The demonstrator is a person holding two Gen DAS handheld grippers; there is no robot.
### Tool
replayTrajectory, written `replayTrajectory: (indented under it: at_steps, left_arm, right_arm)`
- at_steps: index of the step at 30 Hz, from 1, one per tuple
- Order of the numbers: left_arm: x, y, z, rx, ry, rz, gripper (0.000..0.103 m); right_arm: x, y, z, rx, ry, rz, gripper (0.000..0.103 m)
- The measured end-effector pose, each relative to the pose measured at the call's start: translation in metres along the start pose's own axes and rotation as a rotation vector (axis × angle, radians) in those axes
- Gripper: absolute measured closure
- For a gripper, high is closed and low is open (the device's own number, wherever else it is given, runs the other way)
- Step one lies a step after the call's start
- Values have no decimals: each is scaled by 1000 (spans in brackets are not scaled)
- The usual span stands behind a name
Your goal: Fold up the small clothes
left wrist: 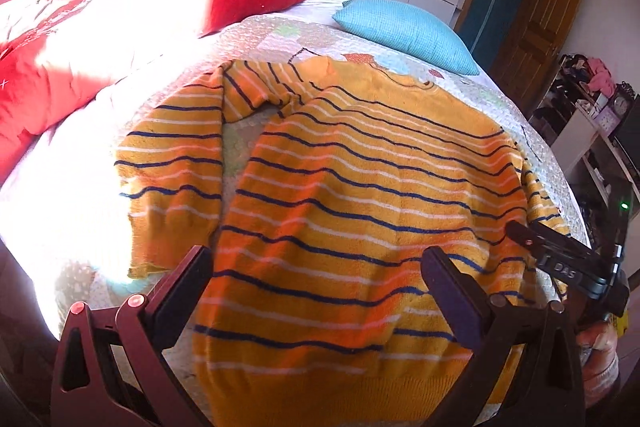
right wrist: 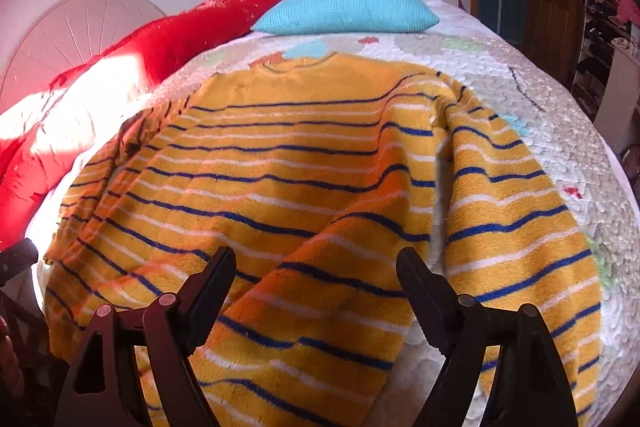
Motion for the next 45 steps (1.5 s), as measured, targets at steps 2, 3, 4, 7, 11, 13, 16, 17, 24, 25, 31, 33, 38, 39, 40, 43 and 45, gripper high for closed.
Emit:
replayTrajectory:
  at_steps: [2,3,4,7,11,13,16,17,24,25,31,33,38,39,40,43,45]
  left_arm:
    - [0,15,-4,5,4,-15,0]
    - [2,21,-4,4,15,-18,0]
    - [4,27,-5,7,19,-22,0]
    - [11,31,-1,27,29,-24,0]
    - [20,22,9,56,43,-22,0]
    - [25,18,12,77,56,-30,0]
    - [26,17,9,69,52,-33,0]
    - [26,20,7,55,46,-29,0]
    - [13,39,0,-1,30,-46,0]
    - [13,37,2,4,29,-42,0]
    - [17,13,8,40,31,15,0]
    - [20,6,11,36,42,38,0]
    - [28,-3,18,55,64,42,0]
    - [29,-4,19,54,68,46,0]
    - [30,-5,19,52,67,50,0]
    - [32,-9,20,52,74,55,0]
    - [33,-13,18,53,70,62,0]
  right_arm:
    - [9,-10,-18,-20,13,46,12]
    - [17,-14,-24,-54,17,93,12]
    - [27,-19,-28,-84,33,143,13]
    - [57,-23,-27,-123,96,235,34]
    - [77,-8,-13,-96,117,233,45]
    - [72,6,-10,-106,101,212,77]
    - [62,16,-10,-200,80,242,92]
    - [60,15,-15,-204,73,241,93]
    - [93,-49,-44,-33,75,278,94]
    - [96,-52,-48,-53,74,289,94]
    - [85,-99,-108,-40,-77,375,91]
    - [88,-130,-118,66,-100,405,82]
    - [109,-178,-112,188,-64,474,55]
    - [113,-183,-107,196,-50,486,55]
    - [119,-187,-101,198,-36,494,55]
    - [127,-187,-84,195,-10,495,50]
    - [123,-177,-85,145,-36,485,50]
Point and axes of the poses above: each gripper's, at about its wrist camera, not at the fingertips, and z roughly the way its jaws point, y to its left, x to its underside, the point moved 7 cm from there along z, roughly the way its jaws point, and after that the axes turned 1 degree about -z, right-handed, at the moved point
